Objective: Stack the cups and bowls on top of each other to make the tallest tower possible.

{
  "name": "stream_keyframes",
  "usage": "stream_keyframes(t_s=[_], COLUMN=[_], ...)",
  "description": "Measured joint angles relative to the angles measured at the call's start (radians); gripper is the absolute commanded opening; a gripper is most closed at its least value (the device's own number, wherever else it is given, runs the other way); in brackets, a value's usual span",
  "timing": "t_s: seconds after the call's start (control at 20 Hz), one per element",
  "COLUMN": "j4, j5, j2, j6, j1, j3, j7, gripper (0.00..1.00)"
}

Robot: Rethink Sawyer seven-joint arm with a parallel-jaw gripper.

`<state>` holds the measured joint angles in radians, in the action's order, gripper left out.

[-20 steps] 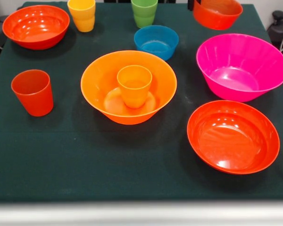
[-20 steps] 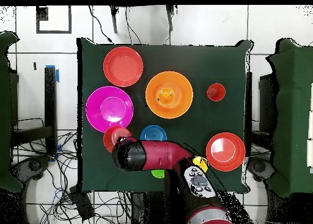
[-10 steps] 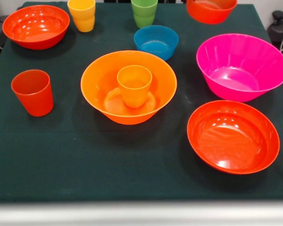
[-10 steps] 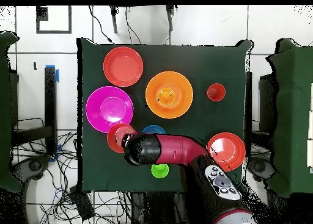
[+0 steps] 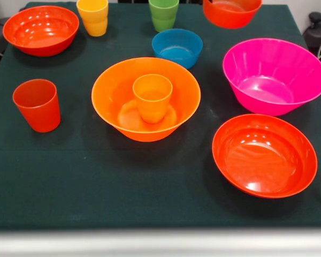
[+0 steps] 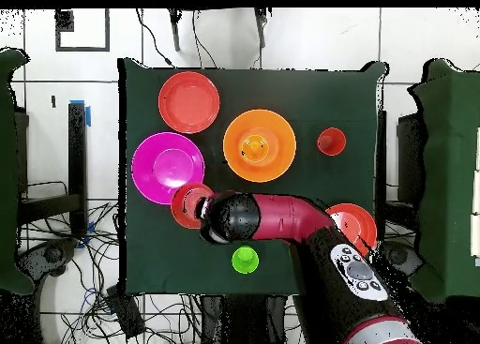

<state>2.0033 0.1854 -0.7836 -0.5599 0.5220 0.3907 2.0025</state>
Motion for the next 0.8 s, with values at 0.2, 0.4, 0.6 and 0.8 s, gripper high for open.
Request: stream_keyframes(t_s=[0.2,0.4,0.6,0.8], j4=[-0.024,-0.043,-0.059,-0.08], j5=[0.02,0.03,0.031,0.032], j2=[0.0,0.0,0.004,0.023], j6=[-0.009,-0.011,-0.021,-0.03], j1=[0.01,0.031,0.05,0.074], j3=[0.021,0.049,0.069,0.087], j7=[0.0,0.0,0.0,0.0], gripper=[0.0,0.0,0.0,0.0])
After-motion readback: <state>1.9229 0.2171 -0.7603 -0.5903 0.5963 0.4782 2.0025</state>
